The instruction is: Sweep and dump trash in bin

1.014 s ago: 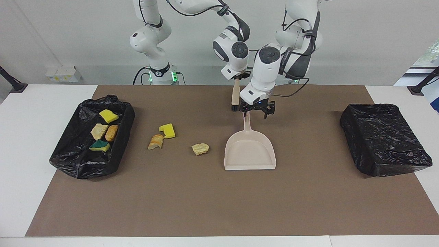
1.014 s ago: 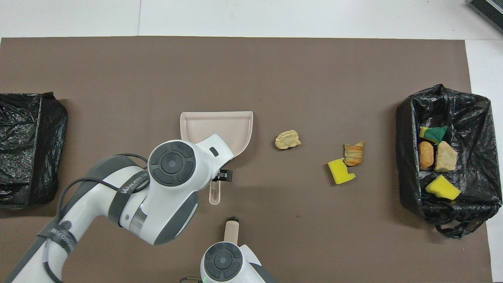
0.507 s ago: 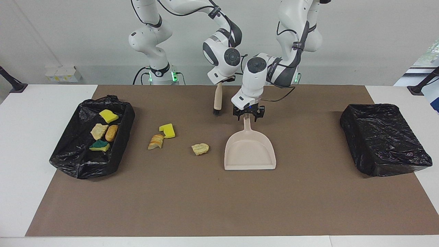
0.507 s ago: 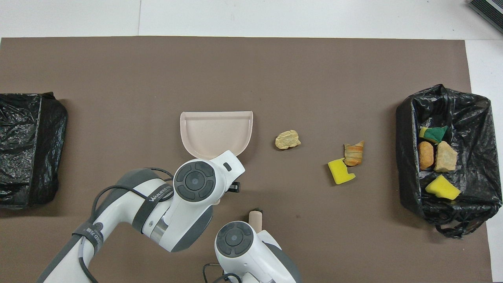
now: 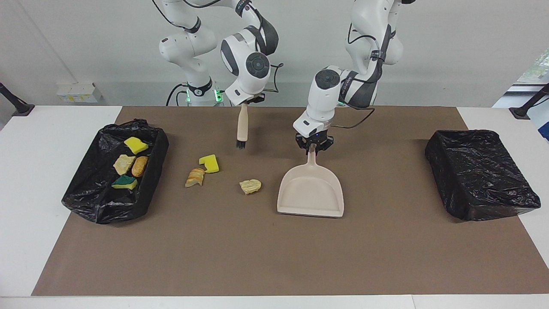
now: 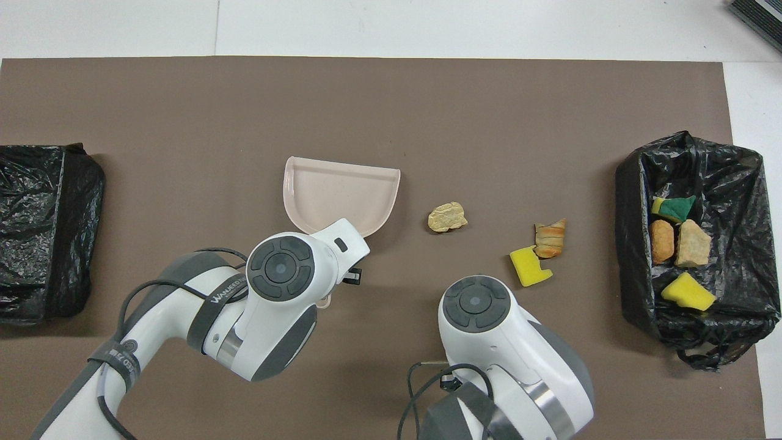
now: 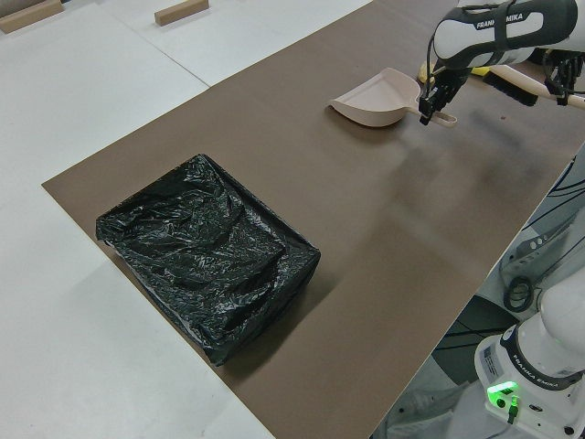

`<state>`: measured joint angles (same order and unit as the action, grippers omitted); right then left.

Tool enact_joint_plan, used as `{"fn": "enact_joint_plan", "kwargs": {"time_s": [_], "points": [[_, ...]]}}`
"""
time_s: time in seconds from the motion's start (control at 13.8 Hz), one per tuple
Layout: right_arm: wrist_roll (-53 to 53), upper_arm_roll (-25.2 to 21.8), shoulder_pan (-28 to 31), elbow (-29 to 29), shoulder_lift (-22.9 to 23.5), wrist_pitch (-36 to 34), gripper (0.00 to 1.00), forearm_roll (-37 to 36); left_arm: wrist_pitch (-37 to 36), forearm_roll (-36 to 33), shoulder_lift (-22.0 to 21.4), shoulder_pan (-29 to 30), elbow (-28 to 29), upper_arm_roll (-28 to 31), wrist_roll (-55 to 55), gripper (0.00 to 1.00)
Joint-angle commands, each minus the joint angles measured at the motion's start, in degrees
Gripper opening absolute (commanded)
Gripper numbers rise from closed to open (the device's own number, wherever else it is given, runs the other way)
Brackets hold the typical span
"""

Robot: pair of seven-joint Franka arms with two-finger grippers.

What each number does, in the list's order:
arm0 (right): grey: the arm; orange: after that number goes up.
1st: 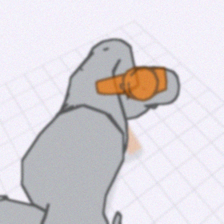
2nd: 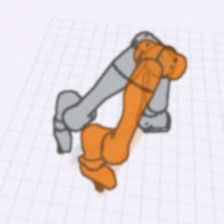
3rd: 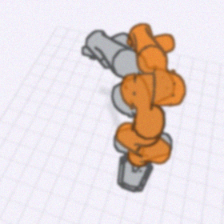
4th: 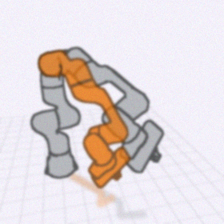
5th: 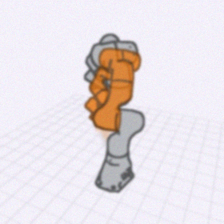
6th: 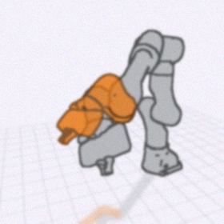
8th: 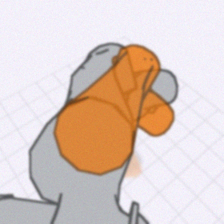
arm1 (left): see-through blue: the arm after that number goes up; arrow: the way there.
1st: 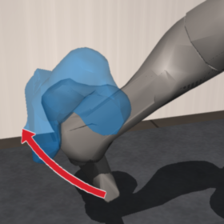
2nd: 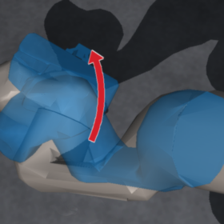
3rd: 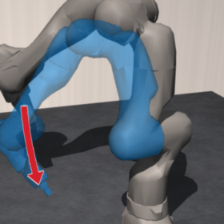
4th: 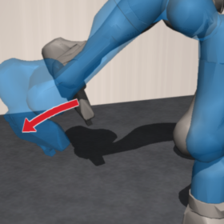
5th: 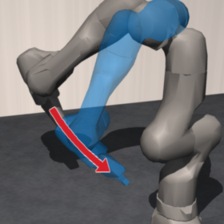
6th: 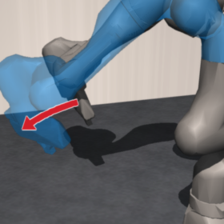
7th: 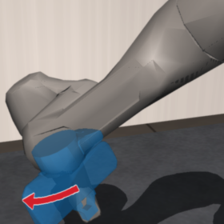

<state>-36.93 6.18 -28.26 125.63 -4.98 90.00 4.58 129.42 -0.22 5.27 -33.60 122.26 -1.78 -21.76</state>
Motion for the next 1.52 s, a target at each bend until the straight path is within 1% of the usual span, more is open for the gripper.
{"fn": "enact_joint_plan", "kwargs": {"time_s": [0.0, 0.14, 0.22, 0.36, 0.51, 0.58, 0.65, 0.72, 0.8, 0.87, 0.94, 1.01, 1.16, 1.23, 1.38, 1.45], "points": [[2.04, 0.59, 3.56, -4.85, 4.09, -0.53, 0.0, -7.44, -5.3, -0.49, -3.84, 2.82, -0.27, -0.15, 10.81, 0.0], [5.62, 0.67, 6.8, -8.54, 6.99, -0.53, 0.0, -13.78, -8.29, -0.49, -4.83, 4.15, -0.36, -0.06, 21.44, 0.0], [8.51, 0.67, 8.73, -9.69, 8.05, -0.53, 0.0, -16.85, -8.13, -0.57, -4.74, 4.94, -0.36, -0.06, 26.02, 0.0], [12.92, 0.85, 12.77, -10.05, 9.11, 1.31, 0.0, -23.18, -9.26, -2.75, -4.13, 6.09, -1.76, -0.15, 37.78, 0.0], [13.2, 0.76, 13.94, -10.14, 14.1, 1.32, 0.0, -30.38, -9.27, -6.1, -3.42, 5.74, -3.07, -0.24, 47.64, 0.0], [13.03, 0.59, 14.03, -10.23, 16.56, 0.97, 0.0, -32.59, -9.53, -6.46, -2.29, 5.65, -3.78, -0.24, 50.38, 0.0], [12.94, 0.41, 14.64, -9.71, 17.37, 0.71, 0.0, -33.57, -9.19, -6.9, -1.15, 5.56, -4.92, -0.32, 52.85, 0.0], [12.94, 0.5, 15.77, -8.92, 17.29, -0.25, 0.0, -34.63, -9.1, -7.25, 0.17, 5.39, -5.54, -0.32, 56.26, 0.0], [12.94, 0.76, 15.96, -7.95, 16.94, -1.66, 0.0, -35.33, -8.92, -9.17, 0.88, 5.21, -6.07, -0.32, 60.04, 0.0], [12.24, 0.85, 15.96, -6.46, 16.07, -2.02, 0.0, -35.16, -8.4, -11.45, 1.58, 5.21, -6.33, -0.59, 62.78, 0.0], [9.28, 0.94, 16.22, -5.23, 15.62, -1.33, 0.0, -33.95, -8.65, -12.08, 1.85, 5.12, -6.42, -0.76, 63.59, 0.0], [7.07, 0.94, 16.31, -5.39, 15.88, -0.19, 0.0, -30.8, -8.74, -12.26, 2.03, 3.99, -6.34, -0.76, 64.46, 0.0], [6.09, 1.02, 16.14, -5.92, 16.41, 1.75, 0.0, -24.29, -8.22, -13.23, 2.99, 3.1, -6.25, -0.76, 67.97, 0.0], [5.12, 0.94, 15.53, -6.01, 16.5, 2.71, 0.0, -20.35, -8.13, -13.23, 2.91, 3.1, -5.99, -0.76, 69.12, 0.0], [2.23, 1.11, 14.65, -6.62, 16.93, 4.21, 0.0, -16.11, -8.57, -13.23, 2.47, 2.92, -5.2, -0.76, 69.22, 0.0], [1.52, 1.03, 14.38, -7.93, 17.63, 4.65, 0.0, -12.7, -9.09, -13.14, 2.29, 2.49, -5.1, -0.76, 69.22, 0.0]]}}
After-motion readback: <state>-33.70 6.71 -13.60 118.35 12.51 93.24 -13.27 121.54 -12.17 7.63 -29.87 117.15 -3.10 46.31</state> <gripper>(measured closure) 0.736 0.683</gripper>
